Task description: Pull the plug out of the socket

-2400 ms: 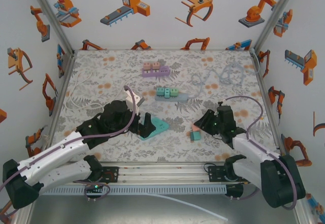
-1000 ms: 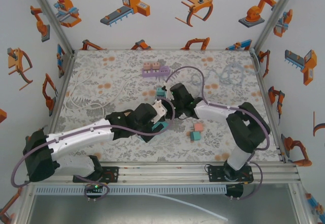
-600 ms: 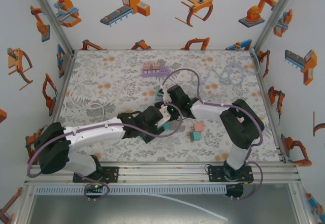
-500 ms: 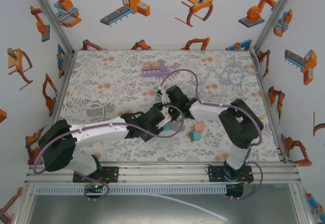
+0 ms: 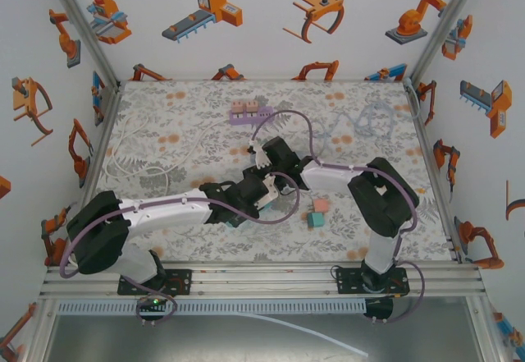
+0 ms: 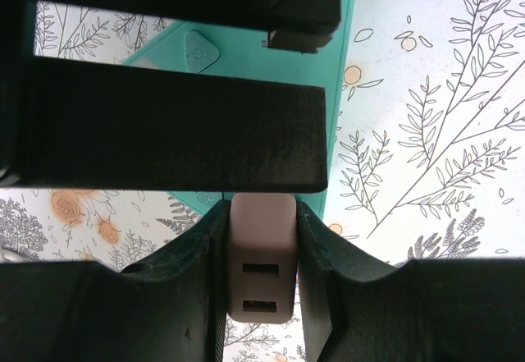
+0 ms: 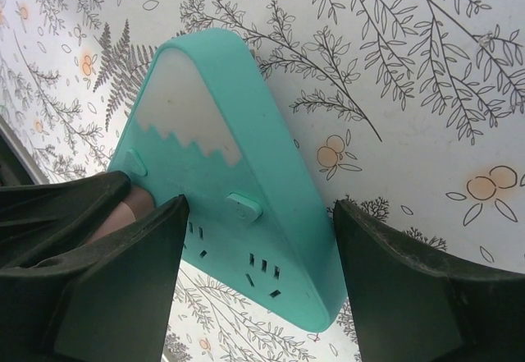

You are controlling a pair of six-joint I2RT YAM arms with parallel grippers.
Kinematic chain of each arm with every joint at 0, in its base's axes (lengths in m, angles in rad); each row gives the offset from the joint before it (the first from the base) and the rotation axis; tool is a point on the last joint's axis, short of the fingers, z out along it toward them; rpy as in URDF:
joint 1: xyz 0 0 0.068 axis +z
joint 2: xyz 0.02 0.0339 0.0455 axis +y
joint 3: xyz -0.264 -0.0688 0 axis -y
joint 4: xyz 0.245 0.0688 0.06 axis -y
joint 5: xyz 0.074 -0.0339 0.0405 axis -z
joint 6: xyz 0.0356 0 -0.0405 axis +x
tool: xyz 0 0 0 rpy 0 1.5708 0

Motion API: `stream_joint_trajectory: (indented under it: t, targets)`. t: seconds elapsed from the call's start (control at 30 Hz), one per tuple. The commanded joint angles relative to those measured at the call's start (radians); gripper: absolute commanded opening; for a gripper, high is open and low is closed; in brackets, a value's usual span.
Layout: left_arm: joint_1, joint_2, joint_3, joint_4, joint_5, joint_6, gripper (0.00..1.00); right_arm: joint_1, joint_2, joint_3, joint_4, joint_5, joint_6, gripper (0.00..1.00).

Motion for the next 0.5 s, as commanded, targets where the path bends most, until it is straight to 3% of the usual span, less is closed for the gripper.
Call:
stream_joint_trajectory:
  t: [0.0, 0.13, 0.47]
  targets:
    - [0.005, -0.021, -0.019, 0.027, -0.022, 0.049, 0.19, 0.034, 0.063, -0.016, -0.18, 0.16, -0.055, 0.62]
    - [0.018, -0.078, -0.014, 0.038, 0.014, 0.071, 0.16, 0.059, 0.083, -0.008, -0.274, 0.282, -0.077, 0.62]
    - [0.05, -0.177, -0.037, 0.059, 0.055, 0.079, 0.08, 0.094, 0.17, 0.058, -0.411, 0.439, -0.068, 0.59]
